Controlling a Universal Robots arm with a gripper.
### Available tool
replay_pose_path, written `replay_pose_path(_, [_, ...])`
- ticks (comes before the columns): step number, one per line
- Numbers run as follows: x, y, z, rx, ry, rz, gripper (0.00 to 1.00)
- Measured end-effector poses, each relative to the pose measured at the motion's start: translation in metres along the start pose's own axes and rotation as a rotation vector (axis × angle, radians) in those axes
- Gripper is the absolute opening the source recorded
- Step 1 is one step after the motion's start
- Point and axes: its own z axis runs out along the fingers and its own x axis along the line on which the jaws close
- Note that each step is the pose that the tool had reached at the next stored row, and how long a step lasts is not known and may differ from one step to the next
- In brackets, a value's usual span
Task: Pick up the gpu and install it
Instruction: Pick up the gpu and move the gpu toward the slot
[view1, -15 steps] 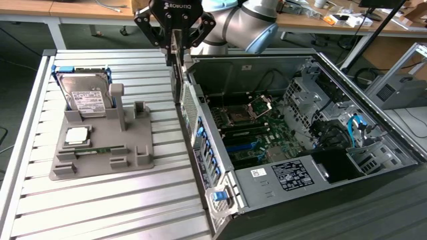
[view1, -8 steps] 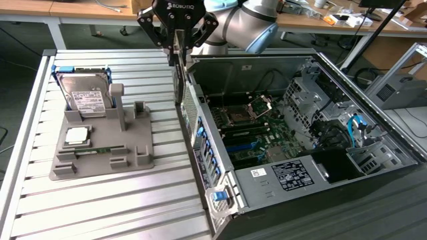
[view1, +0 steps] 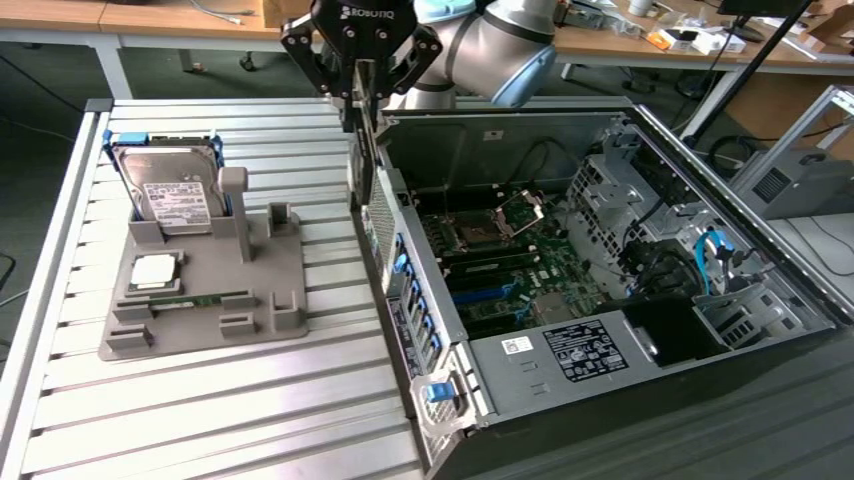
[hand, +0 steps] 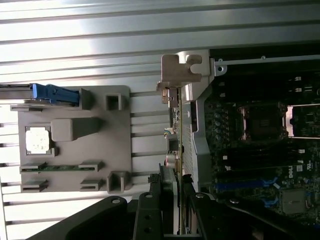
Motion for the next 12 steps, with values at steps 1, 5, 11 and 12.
replay_pose_path(1, [-0.0008, 0.0000, 0.0000, 0.0000, 0.0001, 0.000, 0.27])
replay_pose_path(5, [-0.0042, 0.0001, 0.0001, 0.0000, 0.0001, 0.000, 0.27])
replay_pose_path(11, [-0.0092, -0.0006, 0.0002, 0.0000, 0.0000, 0.000, 0.27])
replay_pose_path(12, [-0.0099, -0.0008, 0.0002, 0.0001, 0.0001, 0.000, 0.27])
